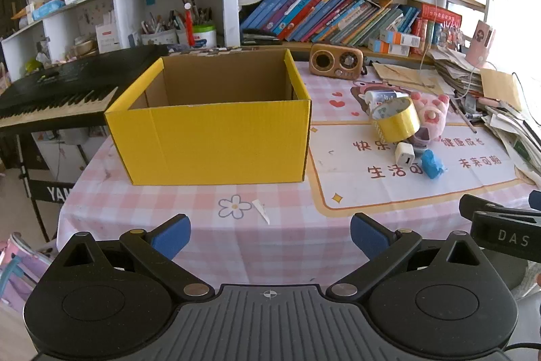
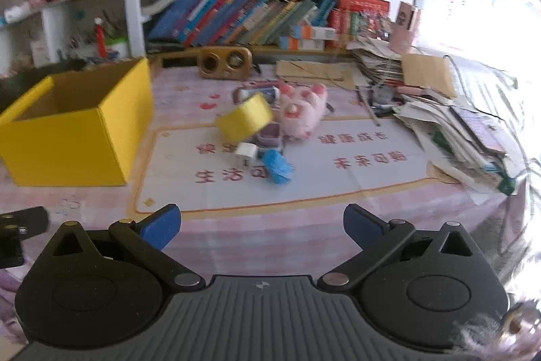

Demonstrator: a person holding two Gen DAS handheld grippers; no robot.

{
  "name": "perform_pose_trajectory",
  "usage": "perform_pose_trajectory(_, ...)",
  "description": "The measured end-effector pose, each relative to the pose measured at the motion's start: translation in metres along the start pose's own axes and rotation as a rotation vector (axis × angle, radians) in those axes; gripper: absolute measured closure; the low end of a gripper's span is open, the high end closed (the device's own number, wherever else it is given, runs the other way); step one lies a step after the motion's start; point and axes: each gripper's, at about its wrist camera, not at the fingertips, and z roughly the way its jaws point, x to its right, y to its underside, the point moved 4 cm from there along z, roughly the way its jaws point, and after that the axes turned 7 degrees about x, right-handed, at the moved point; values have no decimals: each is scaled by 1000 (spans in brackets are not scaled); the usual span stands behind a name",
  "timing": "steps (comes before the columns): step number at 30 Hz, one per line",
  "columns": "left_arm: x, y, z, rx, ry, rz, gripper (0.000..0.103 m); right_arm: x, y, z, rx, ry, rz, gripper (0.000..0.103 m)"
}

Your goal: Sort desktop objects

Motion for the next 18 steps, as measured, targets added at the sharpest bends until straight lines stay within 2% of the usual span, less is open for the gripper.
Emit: perform_pose_trajectory(18, -2, 1, 2, -6, 0, -3, 1, 0, 2, 3, -27, -29, 7, 0)
